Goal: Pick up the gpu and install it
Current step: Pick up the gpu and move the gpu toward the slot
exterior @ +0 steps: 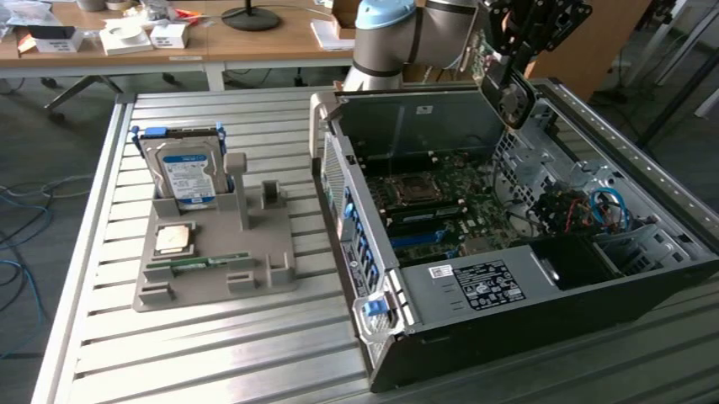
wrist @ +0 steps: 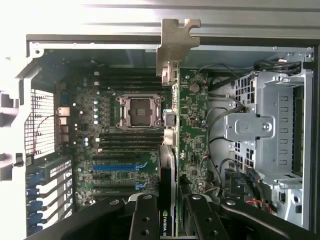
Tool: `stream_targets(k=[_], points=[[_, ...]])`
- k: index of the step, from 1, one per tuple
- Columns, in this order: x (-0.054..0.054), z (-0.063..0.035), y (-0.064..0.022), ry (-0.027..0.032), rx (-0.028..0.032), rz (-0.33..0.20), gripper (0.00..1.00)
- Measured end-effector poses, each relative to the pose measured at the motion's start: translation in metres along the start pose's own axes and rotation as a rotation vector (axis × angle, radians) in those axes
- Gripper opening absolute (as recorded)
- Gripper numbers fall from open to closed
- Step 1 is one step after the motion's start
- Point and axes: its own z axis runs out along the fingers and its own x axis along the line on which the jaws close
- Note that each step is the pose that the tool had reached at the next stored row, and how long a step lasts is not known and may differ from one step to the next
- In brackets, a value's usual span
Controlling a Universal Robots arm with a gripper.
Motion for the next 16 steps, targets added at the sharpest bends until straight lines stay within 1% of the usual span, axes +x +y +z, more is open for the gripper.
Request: stream_targets(k=[4,6,16], points=[[0.000,0.0000,0.0000,0.0000,0.0002,0.000,0.26],[0.000,0.0016,-0.0001,0.0000,0.0002,0.000,0.26],[0.000,0.0190,-0.0010,-0.0001,0.0001,0.000,0.26]])
